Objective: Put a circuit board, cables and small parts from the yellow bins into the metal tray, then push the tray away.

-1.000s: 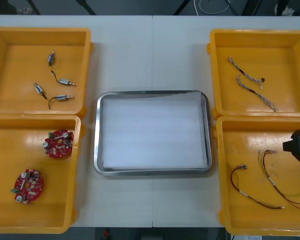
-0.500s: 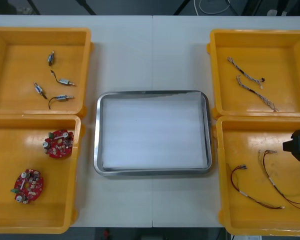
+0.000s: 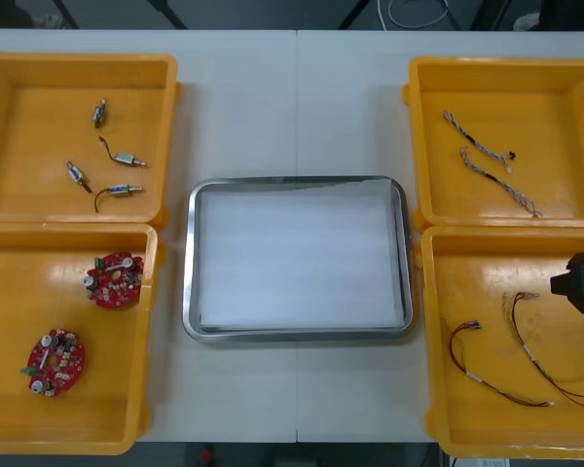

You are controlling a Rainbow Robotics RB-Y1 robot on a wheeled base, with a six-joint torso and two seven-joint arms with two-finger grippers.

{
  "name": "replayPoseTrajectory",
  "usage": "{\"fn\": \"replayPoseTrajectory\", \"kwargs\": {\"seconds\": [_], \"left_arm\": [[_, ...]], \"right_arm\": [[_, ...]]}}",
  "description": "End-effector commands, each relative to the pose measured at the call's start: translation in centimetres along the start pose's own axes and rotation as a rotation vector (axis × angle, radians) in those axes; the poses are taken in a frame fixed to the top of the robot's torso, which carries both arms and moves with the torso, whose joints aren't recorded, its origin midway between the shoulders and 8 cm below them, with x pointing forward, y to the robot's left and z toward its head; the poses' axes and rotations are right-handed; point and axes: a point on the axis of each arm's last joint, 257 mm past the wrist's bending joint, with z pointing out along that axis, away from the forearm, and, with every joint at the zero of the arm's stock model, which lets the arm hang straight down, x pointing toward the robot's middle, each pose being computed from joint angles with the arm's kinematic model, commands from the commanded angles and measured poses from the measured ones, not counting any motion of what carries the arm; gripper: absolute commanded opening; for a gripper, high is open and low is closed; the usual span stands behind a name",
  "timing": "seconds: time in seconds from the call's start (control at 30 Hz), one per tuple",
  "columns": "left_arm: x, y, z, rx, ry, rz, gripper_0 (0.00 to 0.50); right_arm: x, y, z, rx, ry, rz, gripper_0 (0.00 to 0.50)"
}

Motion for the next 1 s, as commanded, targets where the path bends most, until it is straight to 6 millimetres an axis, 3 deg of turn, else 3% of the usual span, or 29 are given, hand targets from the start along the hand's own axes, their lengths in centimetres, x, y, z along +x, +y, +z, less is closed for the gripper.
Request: {"fn": "replayPoseTrajectory", "kwargs": {"seconds": [0.03,1.0], "left_arm": [[-0.99,-0.68,-0.74,-0.011,-0.028,0.035,0.500],[-1.05,-0.70,-0.77,-0.011,-0.029,0.037,0.500]], "right_arm": [[-0.58,0.21,-0.79,0.012,-0.021,-0.037,0.500],[-0.58,0.21,-0.79,0.012,-0.021,-0.037,0.500]]}}
